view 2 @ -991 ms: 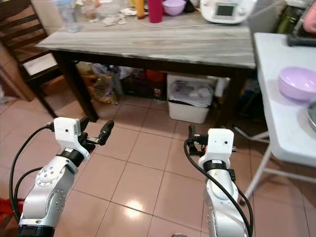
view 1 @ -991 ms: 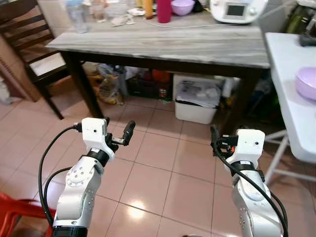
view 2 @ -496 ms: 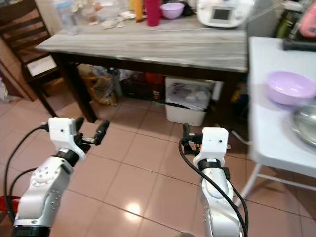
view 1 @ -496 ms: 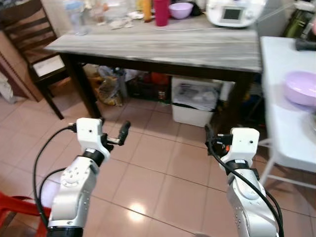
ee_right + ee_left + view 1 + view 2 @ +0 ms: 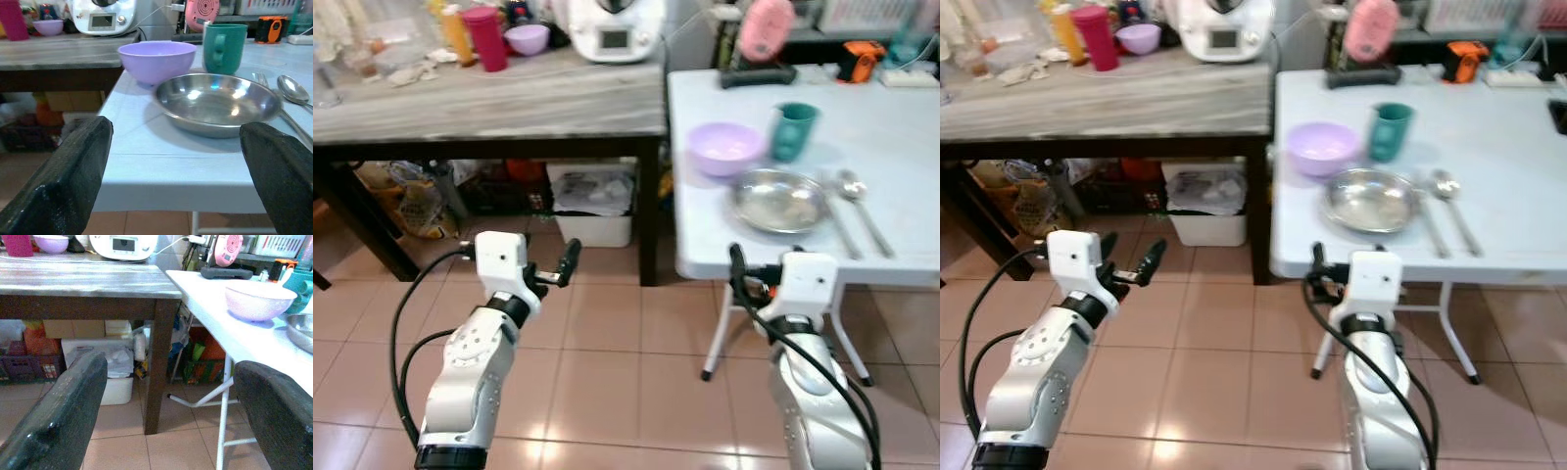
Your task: Setting the table
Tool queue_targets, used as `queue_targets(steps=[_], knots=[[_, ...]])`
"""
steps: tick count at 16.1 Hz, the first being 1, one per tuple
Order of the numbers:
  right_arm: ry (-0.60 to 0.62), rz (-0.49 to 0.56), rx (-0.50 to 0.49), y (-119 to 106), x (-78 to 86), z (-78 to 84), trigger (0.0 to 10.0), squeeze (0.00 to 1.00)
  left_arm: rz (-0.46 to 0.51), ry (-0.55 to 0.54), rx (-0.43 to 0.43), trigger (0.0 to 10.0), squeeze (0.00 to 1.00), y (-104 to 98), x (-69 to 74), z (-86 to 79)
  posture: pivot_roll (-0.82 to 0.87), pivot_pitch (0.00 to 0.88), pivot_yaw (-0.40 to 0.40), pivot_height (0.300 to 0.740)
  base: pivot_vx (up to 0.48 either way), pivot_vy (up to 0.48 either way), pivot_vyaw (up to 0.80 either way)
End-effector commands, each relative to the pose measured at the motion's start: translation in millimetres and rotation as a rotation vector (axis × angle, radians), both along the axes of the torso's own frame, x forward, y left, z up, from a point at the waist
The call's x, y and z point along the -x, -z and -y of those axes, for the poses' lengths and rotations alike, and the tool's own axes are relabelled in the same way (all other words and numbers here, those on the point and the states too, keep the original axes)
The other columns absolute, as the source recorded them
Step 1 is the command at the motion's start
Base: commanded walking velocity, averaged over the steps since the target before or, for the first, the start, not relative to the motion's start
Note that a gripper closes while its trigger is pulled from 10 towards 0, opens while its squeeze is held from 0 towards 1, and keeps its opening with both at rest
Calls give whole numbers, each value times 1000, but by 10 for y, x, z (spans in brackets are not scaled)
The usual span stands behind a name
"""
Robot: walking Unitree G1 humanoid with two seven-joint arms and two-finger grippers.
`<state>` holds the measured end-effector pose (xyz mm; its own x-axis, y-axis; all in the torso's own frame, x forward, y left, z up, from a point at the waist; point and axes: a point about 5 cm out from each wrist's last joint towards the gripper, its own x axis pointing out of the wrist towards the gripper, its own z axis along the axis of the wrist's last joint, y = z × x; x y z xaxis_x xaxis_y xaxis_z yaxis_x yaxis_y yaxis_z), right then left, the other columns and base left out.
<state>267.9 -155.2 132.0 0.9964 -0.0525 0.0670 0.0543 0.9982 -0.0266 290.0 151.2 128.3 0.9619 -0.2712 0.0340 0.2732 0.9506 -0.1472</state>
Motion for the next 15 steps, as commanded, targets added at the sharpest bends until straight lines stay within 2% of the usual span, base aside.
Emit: queue_targets(steps=[1, 2, 5, 11, 15], knots=[[10, 10, 2, -29, 4, 34, 10000, 0, 8, 5, -5, 10000, 0, -33, -7, 19, -244, 63, 96, 740, 0, -398, 0], [10, 11, 2, -30, 0, 35, 10000, 0, 7, 4, -4, 10000, 0, -33, -13, 23, -244, 64, 96, 740, 0, -394, 0], [12, 10, 6, -29, 6, 41, 10000, 0, 11, -4, 28, 10000, 0, -37, -11, 27, -247, 66, 96, 740, 0, 0, 0], [13, 12, 13, -36, 16, 55, 10000, 0, 2, -2, 13, 10000, 0, -18, -8, 36, -254, 69, 94, 740, 0, 0, 0], [10, 12, 8, -33, 27, 42, 10000, 0, -6, 1, 8, 10000, 0, -3, 6, 33, -251, 70, 98, 740, 0, -274, 0]])
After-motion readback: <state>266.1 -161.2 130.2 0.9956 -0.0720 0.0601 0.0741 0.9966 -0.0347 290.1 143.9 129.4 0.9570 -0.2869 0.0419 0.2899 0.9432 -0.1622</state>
